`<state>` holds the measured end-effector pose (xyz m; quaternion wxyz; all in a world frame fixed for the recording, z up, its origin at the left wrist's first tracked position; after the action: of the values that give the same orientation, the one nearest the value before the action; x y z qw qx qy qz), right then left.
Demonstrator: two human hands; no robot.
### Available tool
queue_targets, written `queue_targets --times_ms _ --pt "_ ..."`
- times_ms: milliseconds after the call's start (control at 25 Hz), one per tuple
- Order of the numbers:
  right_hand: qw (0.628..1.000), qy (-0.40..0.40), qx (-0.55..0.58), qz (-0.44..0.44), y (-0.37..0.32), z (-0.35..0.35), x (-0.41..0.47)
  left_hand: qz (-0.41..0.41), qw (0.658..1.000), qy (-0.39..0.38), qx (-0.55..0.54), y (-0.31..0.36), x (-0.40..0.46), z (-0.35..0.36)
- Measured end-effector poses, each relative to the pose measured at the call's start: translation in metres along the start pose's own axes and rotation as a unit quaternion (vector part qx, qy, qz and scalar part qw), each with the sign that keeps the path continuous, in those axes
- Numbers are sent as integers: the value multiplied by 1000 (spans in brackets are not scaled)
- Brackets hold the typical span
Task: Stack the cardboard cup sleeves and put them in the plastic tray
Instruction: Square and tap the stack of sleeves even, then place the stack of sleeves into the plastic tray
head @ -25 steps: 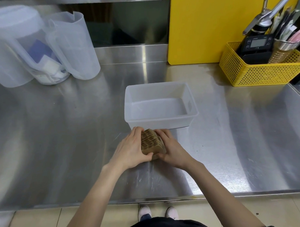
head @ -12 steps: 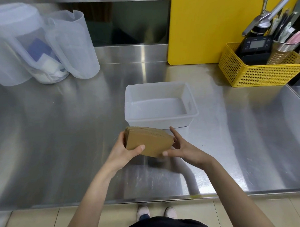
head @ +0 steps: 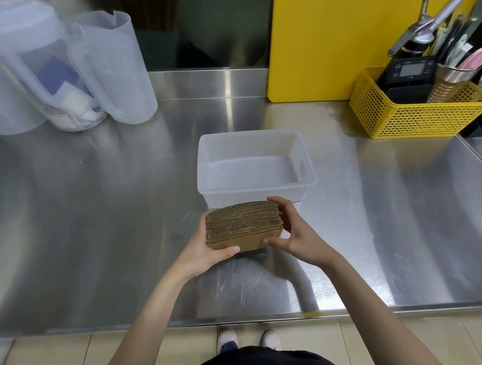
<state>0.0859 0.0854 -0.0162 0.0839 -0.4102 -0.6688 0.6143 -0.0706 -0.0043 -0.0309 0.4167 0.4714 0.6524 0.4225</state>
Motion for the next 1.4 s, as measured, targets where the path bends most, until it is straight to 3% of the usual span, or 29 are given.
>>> queue_targets --times_ms 360,600,840,1080,1400 --pt "986 7 -165 23 30 16 -1 -55 976 -36 210 -28 -3 6" --pt "985 11 -172 15 29 17 2 -62 978 -57 190 -29 -6 0" --pt "984 -2 -176 28 31 22 5 -12 978 -18 209 -23 -5 1" --pt "982 22 -187 22 25 19 5 -24 981 3 192 -20 -6 -3" --pt "989 -8 -144 20 -18 -2 8 26 989 -25 142 35 7 -27"
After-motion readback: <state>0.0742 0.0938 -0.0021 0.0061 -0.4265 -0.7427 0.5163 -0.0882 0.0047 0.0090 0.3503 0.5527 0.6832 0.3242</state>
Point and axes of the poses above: each hand's wrist, its own x-axis towards the middle knuckle, its own z-axis out of the palm, y = z × x, the point moved 6 cm from there along x, towards the middle knuckle, and after that the axes turned 10 degrees about z, right-handed, at the moved point
